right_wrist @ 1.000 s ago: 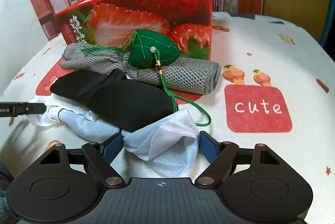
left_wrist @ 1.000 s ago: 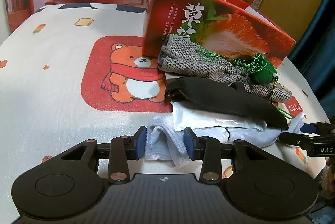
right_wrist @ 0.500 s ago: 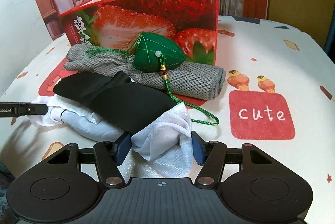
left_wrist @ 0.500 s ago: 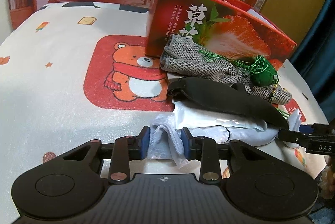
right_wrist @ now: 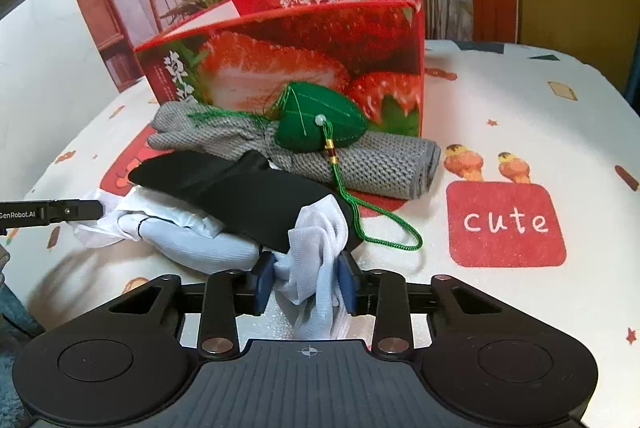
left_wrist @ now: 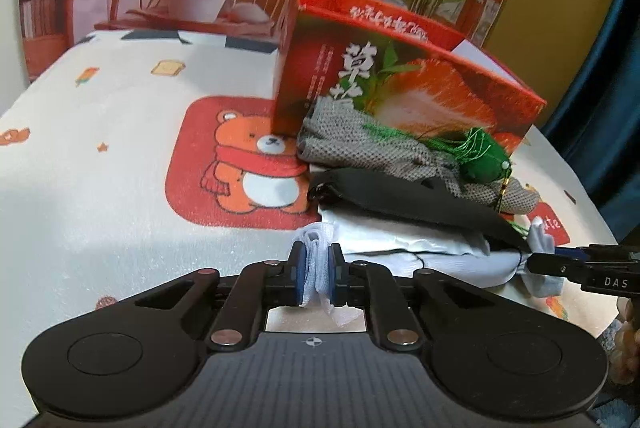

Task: Organize soft objects
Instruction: 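Grasp the white cloth with the left tool while the right tool grasps another part, then lift the white cloth with both tools and carry it over the red box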

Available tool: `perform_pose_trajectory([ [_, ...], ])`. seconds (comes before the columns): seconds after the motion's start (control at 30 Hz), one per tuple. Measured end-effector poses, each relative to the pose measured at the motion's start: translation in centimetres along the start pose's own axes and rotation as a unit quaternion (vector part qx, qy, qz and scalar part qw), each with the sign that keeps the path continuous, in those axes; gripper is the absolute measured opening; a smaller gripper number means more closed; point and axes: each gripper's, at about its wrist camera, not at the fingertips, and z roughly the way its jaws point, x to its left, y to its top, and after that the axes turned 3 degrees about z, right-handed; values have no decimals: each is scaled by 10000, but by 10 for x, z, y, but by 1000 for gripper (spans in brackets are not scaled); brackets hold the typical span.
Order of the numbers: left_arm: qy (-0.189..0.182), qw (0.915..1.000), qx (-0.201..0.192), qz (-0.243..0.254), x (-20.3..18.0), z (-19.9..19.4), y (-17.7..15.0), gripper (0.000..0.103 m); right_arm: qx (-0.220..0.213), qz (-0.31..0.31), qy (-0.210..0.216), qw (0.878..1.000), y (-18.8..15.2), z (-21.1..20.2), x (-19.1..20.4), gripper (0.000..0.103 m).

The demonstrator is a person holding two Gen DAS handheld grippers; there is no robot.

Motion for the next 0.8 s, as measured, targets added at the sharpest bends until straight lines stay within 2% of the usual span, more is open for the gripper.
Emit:
perform_pose_trajectory([
  [0.17,4,9998,-206,11,-2,-15,-1,11,-140,18,36,9999,0,-11,1,17],
  [0.23,17,9997,-239,18,-4,-19,-3,11,-177,6,57,9998,-1,-14,2,9],
  [0.4,24,9998,-211,2,-5,-21,-7,10,-177,31,58,9998,-6,-17,2,9],
  [0.47,36,9999,-163,-13,-4,-20,-9,10,-174,90,16,9998,-7,-18,2,11],
  [0.53,46,9999,-97,-39,-3,-19,-12,10,-196,207,18,9996,-9,-20,-1,24],
  [0.57,45,10000,-57,-56,-2,-18,-13,10,-205,263,9,9994,-11,-20,-2,27],
  [0.67,59,9999,46,-98,0,-15,-18,10,-174,416,5,9990,-13,-18,-7,31],
  [0.8,75,9997,170,-138,3,-10,-22,10,-103,632,-24,9979,-16,-10,-15,42],
])
